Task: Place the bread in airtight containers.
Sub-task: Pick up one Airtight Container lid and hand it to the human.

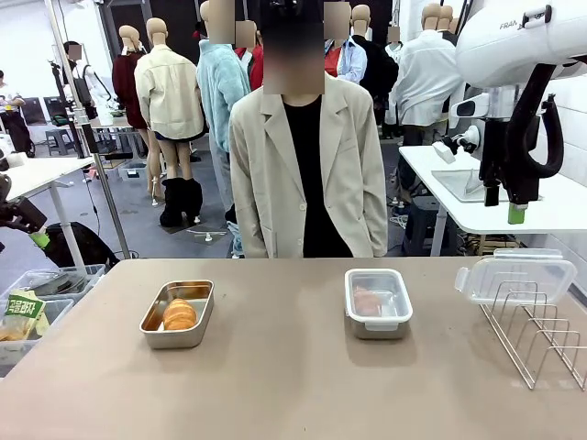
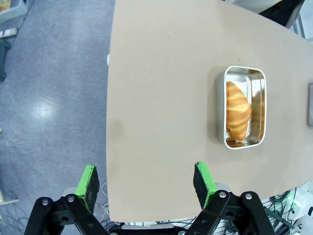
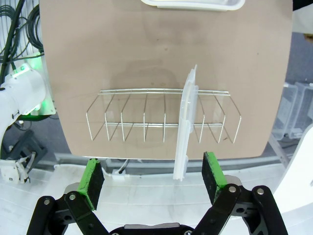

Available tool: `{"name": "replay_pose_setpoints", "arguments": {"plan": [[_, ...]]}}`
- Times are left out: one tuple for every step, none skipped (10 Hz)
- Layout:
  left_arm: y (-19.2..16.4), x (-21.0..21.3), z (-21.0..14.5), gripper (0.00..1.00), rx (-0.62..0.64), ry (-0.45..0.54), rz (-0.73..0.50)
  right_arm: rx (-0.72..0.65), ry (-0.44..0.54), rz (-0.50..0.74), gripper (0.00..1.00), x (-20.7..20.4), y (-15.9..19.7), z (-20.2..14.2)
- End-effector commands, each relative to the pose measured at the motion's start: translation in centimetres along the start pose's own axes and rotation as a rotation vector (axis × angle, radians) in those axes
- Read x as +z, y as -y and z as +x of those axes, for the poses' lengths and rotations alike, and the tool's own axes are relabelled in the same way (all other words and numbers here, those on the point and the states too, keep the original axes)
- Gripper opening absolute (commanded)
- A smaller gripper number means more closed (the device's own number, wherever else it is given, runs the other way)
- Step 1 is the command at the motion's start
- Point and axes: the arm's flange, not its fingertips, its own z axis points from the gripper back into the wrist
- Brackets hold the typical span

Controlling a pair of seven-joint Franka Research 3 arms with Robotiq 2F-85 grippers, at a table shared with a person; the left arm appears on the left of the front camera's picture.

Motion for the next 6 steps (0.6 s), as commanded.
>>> {"name": "replay_pose_setpoints", "arguments": {"plan": [[-0.10, 0.10, -0.07, 1.00, 0.004, 0.008, -0.002, 0.002, 0.000, 0.009, 1.00, 0.12, -0.10, -0.07], [-0.10, 0.10, -0.07, 1.00, 0.004, 0.008, -0.002, 0.002, 0.000, 0.009, 1.00, 0.12, -0.10, -0.07], [-0.10, 0.10, -0.07, 1.00, 0.004, 0.008, -0.002, 0.002, 0.000, 0.009, 1.00, 0.12, -0.10, -0.07], [-0.10, 0.10, -0.07, 1.00, 0.004, 0.008, -0.002, 0.002, 0.000, 0.009, 1.00, 0.12, -0.10, -0.07], [-0.10, 0.10, -0.07, 1.00, 0.004, 0.008, -0.002, 0.002, 0.000, 0.009, 1.00, 0.12, -0.10, -0.07], [-0.10, 0.10, -0.07, 1.00, 0.004, 0.008, -0.002, 0.002, 0.000, 0.009, 1.00, 0.12, -0.10, -0.07]]}}
